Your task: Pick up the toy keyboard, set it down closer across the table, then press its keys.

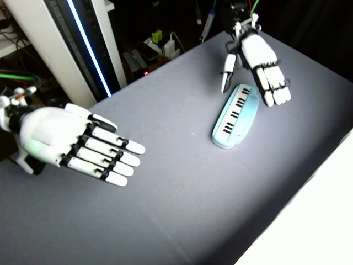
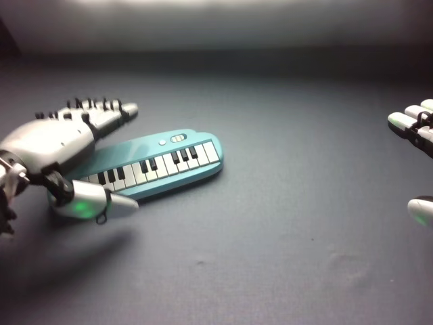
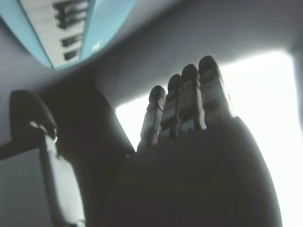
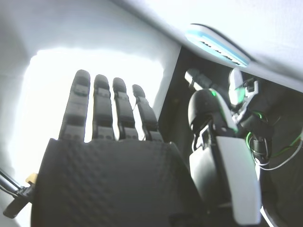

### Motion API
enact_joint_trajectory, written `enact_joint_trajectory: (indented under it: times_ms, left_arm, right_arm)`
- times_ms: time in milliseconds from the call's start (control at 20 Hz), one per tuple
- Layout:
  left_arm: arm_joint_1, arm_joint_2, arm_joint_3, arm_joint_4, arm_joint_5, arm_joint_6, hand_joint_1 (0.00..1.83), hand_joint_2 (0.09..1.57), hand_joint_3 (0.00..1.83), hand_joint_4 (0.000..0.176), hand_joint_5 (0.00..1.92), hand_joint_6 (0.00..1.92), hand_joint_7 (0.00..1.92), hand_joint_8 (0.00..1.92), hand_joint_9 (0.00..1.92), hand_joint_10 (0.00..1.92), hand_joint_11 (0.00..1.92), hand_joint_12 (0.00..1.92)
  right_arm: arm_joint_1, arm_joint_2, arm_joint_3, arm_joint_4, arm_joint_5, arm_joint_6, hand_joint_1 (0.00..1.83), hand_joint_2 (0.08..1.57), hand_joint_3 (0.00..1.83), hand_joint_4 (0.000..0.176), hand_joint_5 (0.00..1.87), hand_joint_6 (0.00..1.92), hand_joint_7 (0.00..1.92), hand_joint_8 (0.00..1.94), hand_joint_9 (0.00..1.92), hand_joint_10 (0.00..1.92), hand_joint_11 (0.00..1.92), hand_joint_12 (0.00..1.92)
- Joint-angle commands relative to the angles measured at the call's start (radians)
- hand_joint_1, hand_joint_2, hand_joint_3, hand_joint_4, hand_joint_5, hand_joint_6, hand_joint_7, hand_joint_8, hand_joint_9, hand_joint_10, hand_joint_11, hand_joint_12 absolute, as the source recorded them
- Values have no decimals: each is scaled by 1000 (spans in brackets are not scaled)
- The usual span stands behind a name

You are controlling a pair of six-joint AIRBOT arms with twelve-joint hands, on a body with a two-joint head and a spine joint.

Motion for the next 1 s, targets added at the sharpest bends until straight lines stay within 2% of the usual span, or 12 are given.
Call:
enact_joint_trajectory:
  times_ms: [0, 100, 200, 400, 450, 550, 600, 650, 700, 750, 800, 950]
  left_arm:
    - [-16, -7, 12, -4, -65, 17, 707, 896, 0, 96, 0, 0, 0, 0, 0, 0, 0, 0]
    - [-23, -30, 38, -21, -11, 35, 760, 890, 0, 109, 0, 0, 0, 0, 0, 0, 0, 0]
    - [-36, -57, 73, -25, 44, 37, 791, 920, 0, 100, 0, 0, 0, 0, 0, 0, 36, 17]
    - [-50, -92, 108, -35, 90, 40, 960, 980, 1, 105, 0, 0, 0, 0, 0, 0, 0, 1043]
    - [-50, -94, 109, -37, 91, 40, 969, 984, 0, 106, 0, 0, 0, 0, 0, 0, 0, 1176]
    - [-50, -95, 106, -35, 89, 40, 1132, 1089, 6, 28, 200, 31, 153, 18, 260, 89, 0, 1417]
    - [-50, -94, 102, -30, 86, 39, 1292, 1087, 2, 0, 456, 94, 427, 50, 525, 273, 254, 1492]
    - [-50, -89, 95, -27, 75, 37, 1377, 1121, 0, 0, 562, 256, 589, 174, 501, 726, 383, 1514]
    - [-50, -86, 91, -20, 69, 33, 1426, 1135, 0, 0, 402, 776, 453, 712, 399, 1233, 415, 1687]
    - [-52, -83, 87, -11, 63, 30, 1565, 1208, 2, 0, 273, 1138, 298, 1140, 537, 1557, 424, 1794]
    - [-54, -80, 82, -2, 56, 27, 1461, 1321, 7, 0, 223, 1344, 372, 1619, 528, 1802, 499, 1896]
    - [-65, -69, 57, 62, 19, -5, 1434, 1353, 0, 0, 172, 1444, 367, 1748, 551, 1844, 593, 1921]
  right_arm:
    - [3, 3, 0, -10, 124, 1, 154, 1369, 2, 24, 0, 0, 0, 0, 0, 0, 0, 0]
    - [3, 3, -1, -9, 124, 1, 157, 1370, 2, 17, 0, 0, 0, 0, 0, 0, 0, 0]
    - [2, 3, -3, -8, 124, 1, 152, 1368, 0, 11, 0, 0, 0, 0, 0, 0, 0, 0]
    - [1, 3, -4, -7, 126, 5, 193, 1373, 1, 6, 0, 0, 0, 0, 0, 0, 0, 0]
    - [1, 3, -4, -7, 127, 5, 195, 1373, 1, 6, 0, 0, 0, 0, 0, 0, 0, 0]
    - [1, 3, -4, -7, 128, 5, 222, 1375, 1, 5, 0, 0, 0, 0, 0, 0, 0, 0]
    - [0, 3, -4, -7, 128, 7, 210, 1374, 0, 10, 0, 0, 0, 0, 0, 0, 0, 0]
    - [-1, 3, -4, -6, 129, 7, 207, 1373, 0, 16, 0, 0, 0, 0, 0, 0, 0, 0]
    - [-1, 3, -4, -5, 130, 7, 208, 1375, 1, 19, 0, 0, 0, 0, 0, 0, 0, 0]
    - [-2, 3, -4, -4, 130, 7, 209, 1375, 1, 9, 0, 0, 0, 0, 0, 0, 0, 0]
    - [-2, 3, -4, -3, 131, 7, 208, 1376, 1, 14, 0, 0, 0, 0, 0, 0, 0, 0]
    - [-3, 3, -4, -3, 135, 9, 185, 1377, 1, 12, 0, 0, 0, 0, 0, 0, 0, 0]
